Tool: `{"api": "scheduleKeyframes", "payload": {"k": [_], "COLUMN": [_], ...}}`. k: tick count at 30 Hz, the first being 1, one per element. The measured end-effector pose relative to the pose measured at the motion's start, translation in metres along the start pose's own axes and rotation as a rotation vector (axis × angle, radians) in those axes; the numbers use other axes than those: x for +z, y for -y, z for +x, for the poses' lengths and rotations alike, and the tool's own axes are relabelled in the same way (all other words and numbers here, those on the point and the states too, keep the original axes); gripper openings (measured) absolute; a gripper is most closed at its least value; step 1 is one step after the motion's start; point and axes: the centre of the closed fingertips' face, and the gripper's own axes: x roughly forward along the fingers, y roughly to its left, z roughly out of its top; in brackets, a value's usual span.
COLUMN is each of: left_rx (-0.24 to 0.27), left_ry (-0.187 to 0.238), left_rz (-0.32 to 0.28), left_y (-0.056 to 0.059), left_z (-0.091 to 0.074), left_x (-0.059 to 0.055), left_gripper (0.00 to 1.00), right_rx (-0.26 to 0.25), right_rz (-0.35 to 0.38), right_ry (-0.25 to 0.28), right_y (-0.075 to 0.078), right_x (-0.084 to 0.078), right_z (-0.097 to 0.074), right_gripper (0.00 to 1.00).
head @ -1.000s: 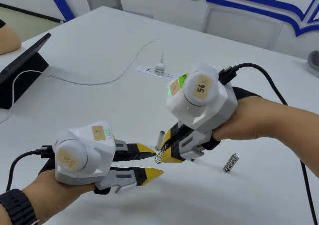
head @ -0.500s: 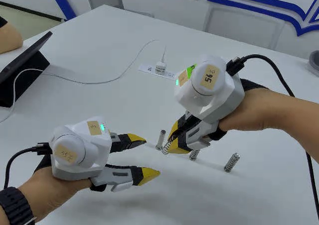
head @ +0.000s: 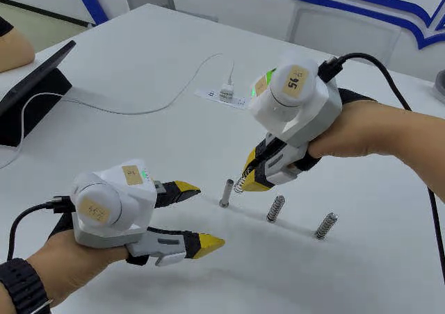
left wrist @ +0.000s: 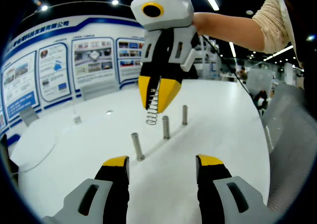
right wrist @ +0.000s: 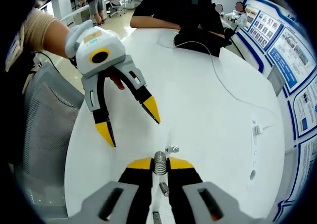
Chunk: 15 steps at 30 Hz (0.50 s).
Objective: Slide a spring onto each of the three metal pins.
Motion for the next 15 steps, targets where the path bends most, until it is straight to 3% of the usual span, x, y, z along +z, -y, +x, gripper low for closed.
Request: {"api": "scheduleKeyframes", "payload": {"k": [15], "left_rx": [0.002], "left_ry": [-0.006], "left_rz": [-0.005], "left_y": [-0.002], "left_z": [0.001], "left_x": [-0.002], "left_gripper": [0.57], "right_rx": [0.012], "right_rz": [0.003], "right_ry": [-0.046], "right_y": [0.025], "right_x": [0.002], "right_z": [0.016], "right_gripper": [0.12]}}
